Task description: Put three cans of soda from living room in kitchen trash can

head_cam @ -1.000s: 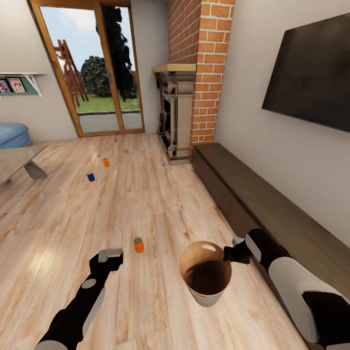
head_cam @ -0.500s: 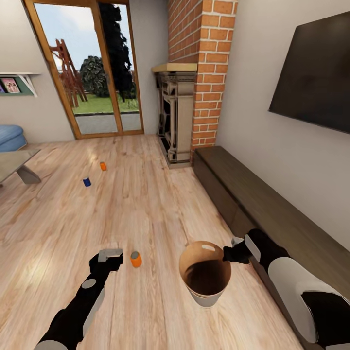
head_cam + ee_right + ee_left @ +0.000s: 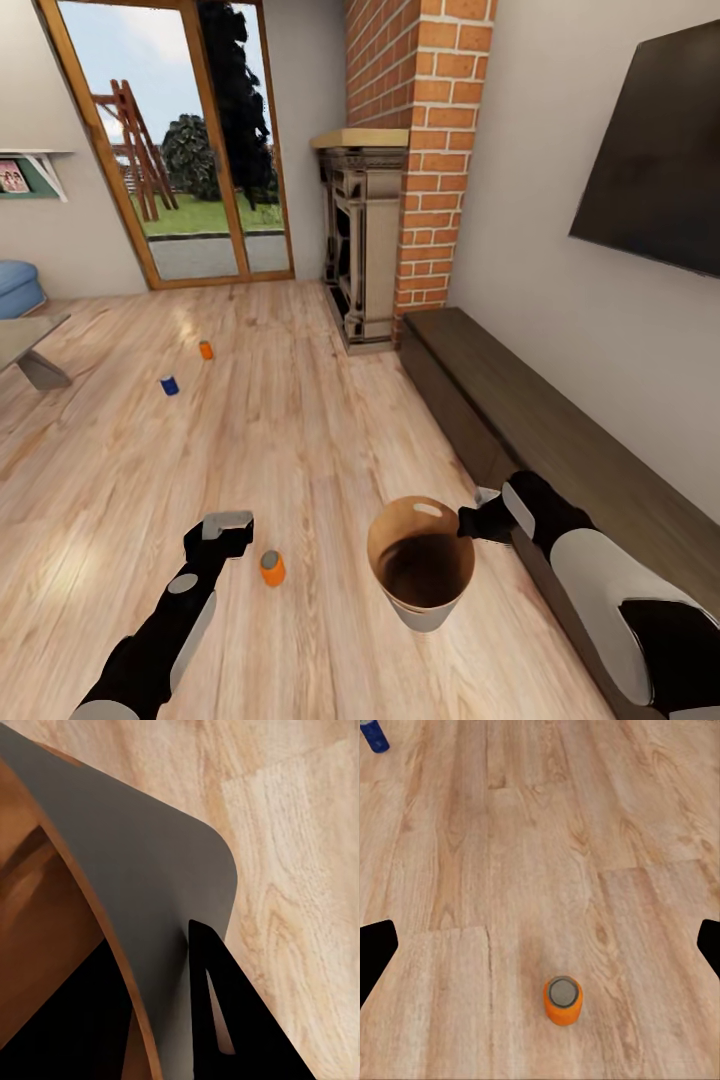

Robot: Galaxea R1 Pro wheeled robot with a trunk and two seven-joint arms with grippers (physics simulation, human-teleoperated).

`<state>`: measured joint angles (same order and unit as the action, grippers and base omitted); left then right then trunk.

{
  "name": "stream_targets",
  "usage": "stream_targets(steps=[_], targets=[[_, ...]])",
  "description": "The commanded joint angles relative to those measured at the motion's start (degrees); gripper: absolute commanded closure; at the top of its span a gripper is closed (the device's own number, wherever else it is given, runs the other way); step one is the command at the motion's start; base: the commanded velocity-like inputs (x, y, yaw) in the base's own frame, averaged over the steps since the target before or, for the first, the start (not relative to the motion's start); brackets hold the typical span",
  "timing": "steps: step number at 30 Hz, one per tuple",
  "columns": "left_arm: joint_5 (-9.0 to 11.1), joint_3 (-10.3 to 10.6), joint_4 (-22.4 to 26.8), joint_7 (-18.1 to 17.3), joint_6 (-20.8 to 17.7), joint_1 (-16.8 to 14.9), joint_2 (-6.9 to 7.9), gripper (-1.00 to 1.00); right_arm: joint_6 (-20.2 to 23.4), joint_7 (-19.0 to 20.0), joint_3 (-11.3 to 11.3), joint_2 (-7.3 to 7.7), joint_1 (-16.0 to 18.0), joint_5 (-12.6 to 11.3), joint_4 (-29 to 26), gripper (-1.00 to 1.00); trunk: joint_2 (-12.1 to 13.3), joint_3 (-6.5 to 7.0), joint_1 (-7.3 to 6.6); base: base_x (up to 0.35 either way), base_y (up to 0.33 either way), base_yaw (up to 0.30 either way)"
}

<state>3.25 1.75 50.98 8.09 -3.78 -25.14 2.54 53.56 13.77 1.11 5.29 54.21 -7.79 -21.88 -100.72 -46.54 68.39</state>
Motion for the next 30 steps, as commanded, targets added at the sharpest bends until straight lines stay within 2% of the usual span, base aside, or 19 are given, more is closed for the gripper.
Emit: stream_targets(steps=[1,22,30], targets=[[0.0,0.0,0.0,0.0,0.0,0.0,0.00,-1.00,0.1,0.2,-0.2,-0.01,0.0,-1.3,0.0,1.00,0.0,0.01,0.00,0.324,0.000,0.000],[0.0,0.0,0.0,0.0,0.0,0.0,0.00,-1.00,-0.8,0.2,-0.1,-0.19,0.0,-1.3,0.0,1.00,0.0,0.01,0.00,0.324,0.002,0.000],[0.0,0.0,0.0,0.0,-0.1,0.0,0.01,-1.00,-0.8,0.1,-0.1,-0.20,0.0,-1.3,0.0,1.00,0.0,0.01,0.00,0.238,0.138,0.000]])
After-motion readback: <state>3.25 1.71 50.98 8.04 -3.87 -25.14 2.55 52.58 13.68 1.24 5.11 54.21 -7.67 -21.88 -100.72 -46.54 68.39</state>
